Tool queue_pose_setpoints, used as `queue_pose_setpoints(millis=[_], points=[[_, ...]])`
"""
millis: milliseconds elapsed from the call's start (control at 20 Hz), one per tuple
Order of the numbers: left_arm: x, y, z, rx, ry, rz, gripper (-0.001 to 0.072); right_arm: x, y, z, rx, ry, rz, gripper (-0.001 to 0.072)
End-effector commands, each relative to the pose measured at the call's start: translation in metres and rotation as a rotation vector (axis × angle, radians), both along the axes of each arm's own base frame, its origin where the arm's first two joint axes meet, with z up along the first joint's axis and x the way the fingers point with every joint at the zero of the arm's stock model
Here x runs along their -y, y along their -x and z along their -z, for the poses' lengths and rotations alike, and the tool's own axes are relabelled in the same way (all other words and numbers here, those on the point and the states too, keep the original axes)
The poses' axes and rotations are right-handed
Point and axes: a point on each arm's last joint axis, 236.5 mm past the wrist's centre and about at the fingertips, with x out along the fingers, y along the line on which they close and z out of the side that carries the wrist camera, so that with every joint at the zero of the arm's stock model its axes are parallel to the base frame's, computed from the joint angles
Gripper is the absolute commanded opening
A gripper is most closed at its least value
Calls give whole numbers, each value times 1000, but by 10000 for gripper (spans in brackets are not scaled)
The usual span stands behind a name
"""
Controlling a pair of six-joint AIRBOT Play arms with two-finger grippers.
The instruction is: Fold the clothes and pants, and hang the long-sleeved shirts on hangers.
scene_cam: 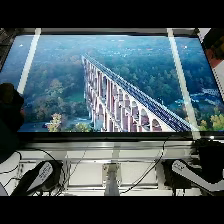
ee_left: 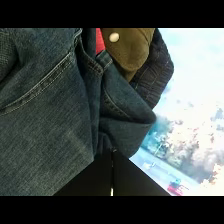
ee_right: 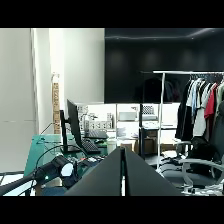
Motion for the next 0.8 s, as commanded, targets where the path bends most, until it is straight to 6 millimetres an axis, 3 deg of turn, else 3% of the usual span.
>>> queue_pose_setpoints(millis=[0,250,450,600,750], points=[[-2,-3,-2,15,-5,2,20,0,0,0,0,0,0,43],[-16,4,0,-35,-62,-13,20,0,0,0,0,0,0,43],[-25,1,20,-100,-58,-15,41,0,0,0,0,0,0,43],[-45,3,41,-209,-102,-22,579,0,0,0,0,0,0,43],[-63,-4,57,-270,-152,-11,606,0,0,0,0,0,0,43]])
